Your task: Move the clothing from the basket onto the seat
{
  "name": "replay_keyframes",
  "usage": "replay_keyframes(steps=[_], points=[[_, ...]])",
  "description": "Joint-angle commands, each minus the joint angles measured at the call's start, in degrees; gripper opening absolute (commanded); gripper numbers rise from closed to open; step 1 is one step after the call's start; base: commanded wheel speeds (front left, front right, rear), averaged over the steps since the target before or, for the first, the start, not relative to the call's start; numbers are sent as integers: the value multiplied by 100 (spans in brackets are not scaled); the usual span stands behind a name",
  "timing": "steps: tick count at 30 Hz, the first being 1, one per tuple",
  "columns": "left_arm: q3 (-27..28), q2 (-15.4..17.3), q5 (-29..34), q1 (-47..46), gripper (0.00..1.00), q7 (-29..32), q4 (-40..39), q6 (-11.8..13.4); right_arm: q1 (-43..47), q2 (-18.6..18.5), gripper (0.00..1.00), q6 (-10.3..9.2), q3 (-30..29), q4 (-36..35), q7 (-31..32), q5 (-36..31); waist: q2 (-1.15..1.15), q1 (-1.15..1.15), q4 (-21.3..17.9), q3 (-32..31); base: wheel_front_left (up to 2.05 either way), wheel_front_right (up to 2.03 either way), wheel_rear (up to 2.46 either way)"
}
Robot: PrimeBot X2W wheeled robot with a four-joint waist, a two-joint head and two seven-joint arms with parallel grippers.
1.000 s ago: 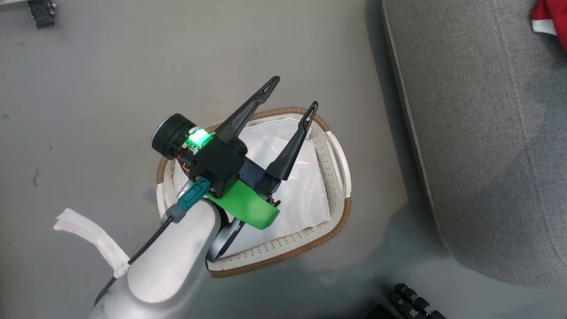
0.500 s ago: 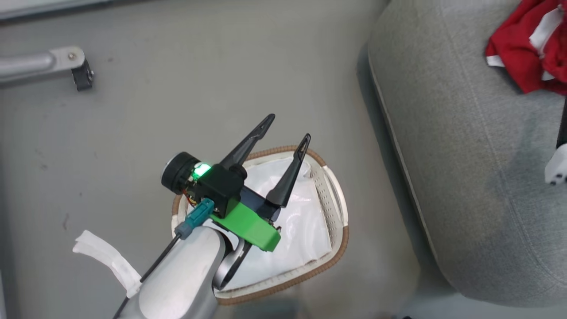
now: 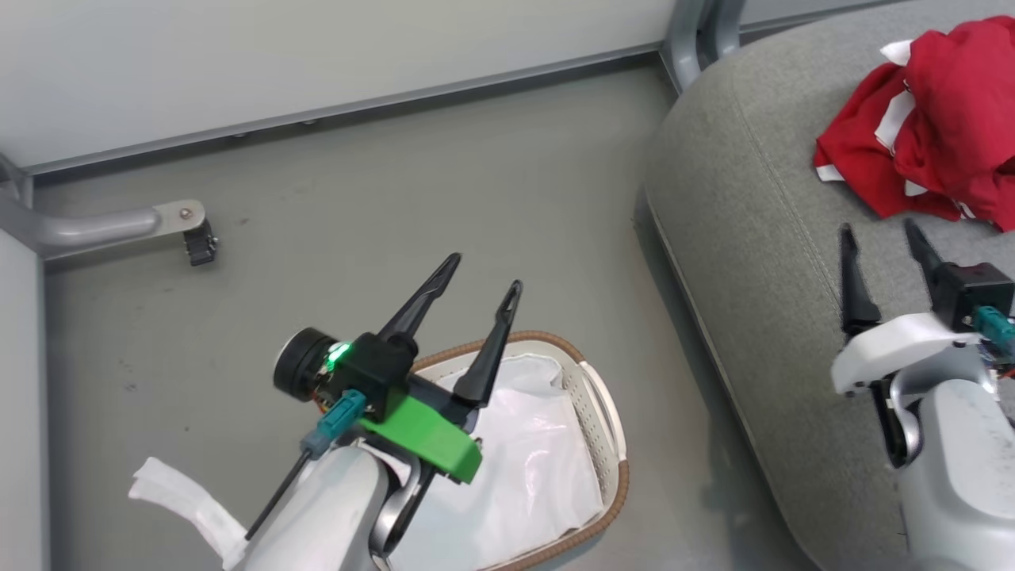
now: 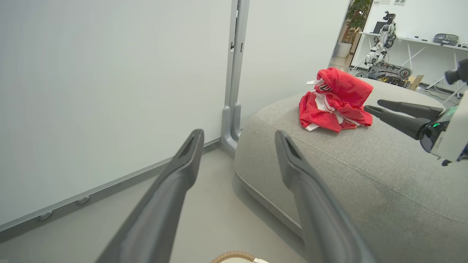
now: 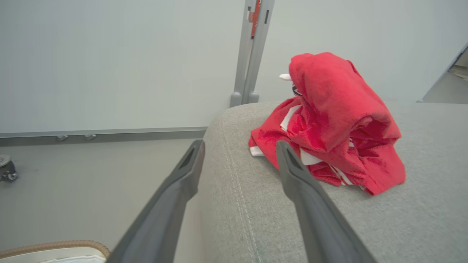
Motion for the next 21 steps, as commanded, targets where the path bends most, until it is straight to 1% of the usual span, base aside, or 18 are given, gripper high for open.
replay_keyframes(steps=[1, 5, 10, 12, 15, 21], points=[[138, 13, 57, 151, 100, 4, 59, -13, 85, 58, 100, -6, 113, -104, 0, 127, 23, 0, 178, -174, 0, 0, 0], [718, -31, 184, 405, 100, 4, 285, -13, 233, 265, 100, -6, 489, -377, -1, 403, 23, 0, 378, -281, 0, 0, 0], [1515, -119, 374, 697, 100, 4, 440, 7, 417, 385, 100, -6, 781, -528, -1, 491, 23, 0, 669, -410, 0, 0, 0], [1821, -141, 432, 835, 100, 4, 517, 18, 530, 392, 100, -6, 731, -553, 0, 577, 23, 0, 793, -465, 0, 0, 0], [2284, -175, 567, 1023, 100, 4, 633, 38, 681, 423, 100, -6, 788, -566, -1, 512, 23, 0, 945, -566, 0, 0, 0], [3069, -268, 741, 1475, 100, 4, 756, 92, 964, 421, 100, -6, 736, -515, -1, 434, 23, 0, 1076, -767, 0, 0, 0]])
